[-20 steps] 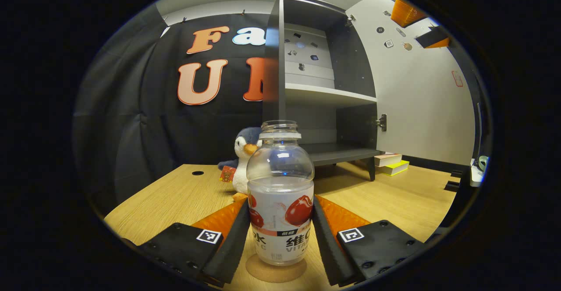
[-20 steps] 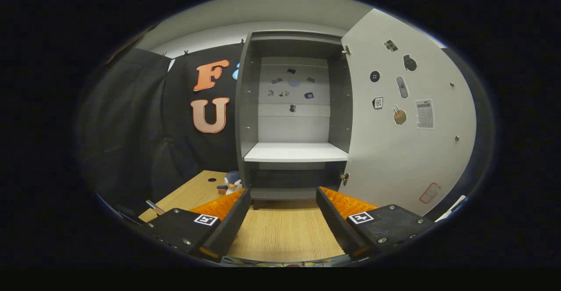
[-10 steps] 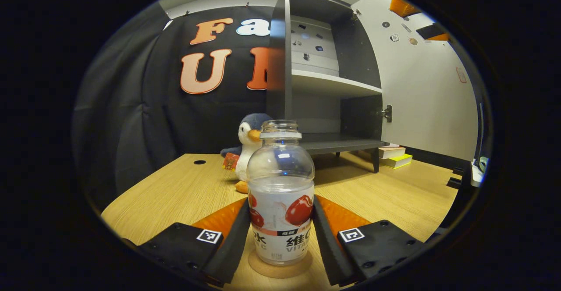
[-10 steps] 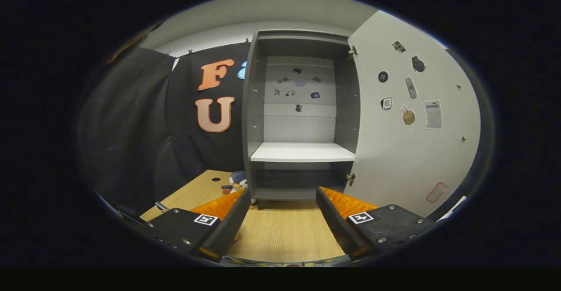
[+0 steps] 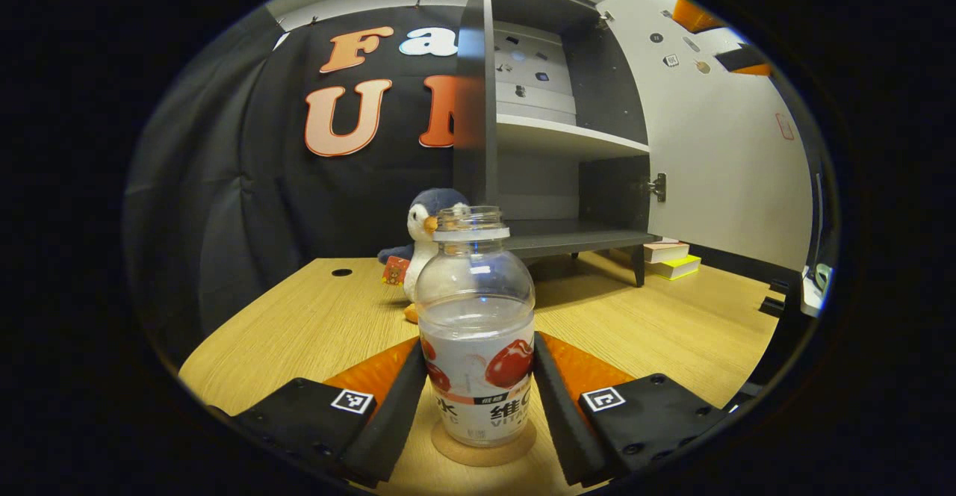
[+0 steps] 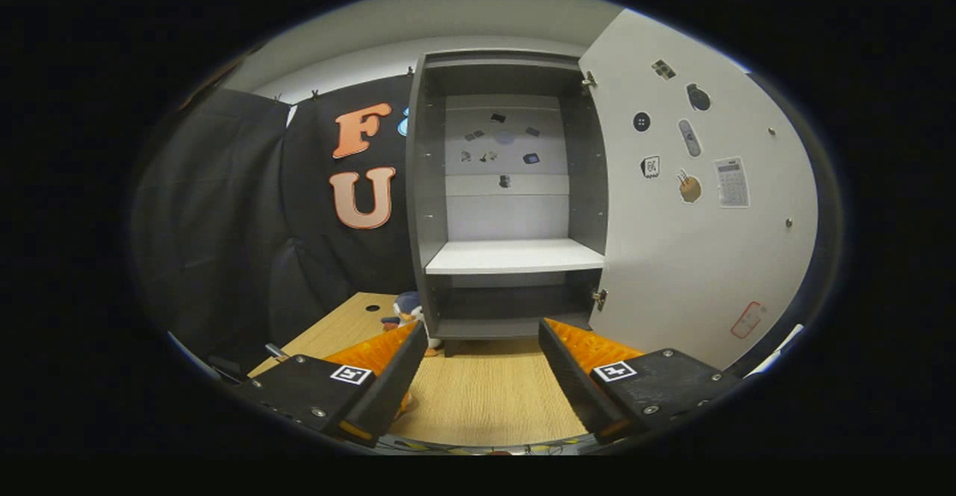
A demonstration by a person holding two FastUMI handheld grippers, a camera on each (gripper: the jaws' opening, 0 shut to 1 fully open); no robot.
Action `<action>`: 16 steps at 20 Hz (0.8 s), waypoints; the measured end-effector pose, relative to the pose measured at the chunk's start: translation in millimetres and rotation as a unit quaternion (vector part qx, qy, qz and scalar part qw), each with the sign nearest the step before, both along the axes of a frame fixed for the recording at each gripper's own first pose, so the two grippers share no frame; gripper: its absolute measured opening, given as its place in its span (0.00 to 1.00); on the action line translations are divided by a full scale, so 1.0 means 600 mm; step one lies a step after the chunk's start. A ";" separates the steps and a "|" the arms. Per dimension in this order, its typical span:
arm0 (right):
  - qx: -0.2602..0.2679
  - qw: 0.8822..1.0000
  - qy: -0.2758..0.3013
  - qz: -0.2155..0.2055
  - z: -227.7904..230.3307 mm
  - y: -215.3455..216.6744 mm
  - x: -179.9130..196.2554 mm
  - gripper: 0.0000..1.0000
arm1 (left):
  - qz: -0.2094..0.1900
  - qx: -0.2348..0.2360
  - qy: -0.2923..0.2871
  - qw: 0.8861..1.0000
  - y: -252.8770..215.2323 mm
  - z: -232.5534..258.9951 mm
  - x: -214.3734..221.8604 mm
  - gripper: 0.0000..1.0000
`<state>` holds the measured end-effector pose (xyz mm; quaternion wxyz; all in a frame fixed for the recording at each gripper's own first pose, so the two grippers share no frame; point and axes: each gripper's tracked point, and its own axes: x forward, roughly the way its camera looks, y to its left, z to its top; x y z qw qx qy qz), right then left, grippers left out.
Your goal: Open the cabinet door with the right hand, grasp the bottle in the cabinet with the left hand and place it on the coaster, then close the cabinet door with the right hand.
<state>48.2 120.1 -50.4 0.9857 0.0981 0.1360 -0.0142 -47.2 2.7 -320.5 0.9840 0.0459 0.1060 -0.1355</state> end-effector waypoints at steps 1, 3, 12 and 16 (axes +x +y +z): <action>-0.002 1.000 -0.001 -0.001 0.000 -0.002 0.001 0.92 | -0.003 0.007 0.000 1.000 -0.001 0.000 -0.001 0.87; 0.001 1.000 -0.002 0.000 0.001 -0.004 -0.001 0.92 | -0.009 0.011 -0.003 1.000 -0.005 0.002 -0.003 0.87; 0.005 1.000 -0.013 -0.001 0.006 -0.016 -0.010 0.92 | 0.010 0.033 -0.018 0.999 0.003 0.041 0.011 0.93; 0.001 1.000 -0.028 -0.011 0.015 -0.037 -0.019 0.92 | 0.005 0.031 -0.043 0.999 -0.013 0.095 0.032 0.97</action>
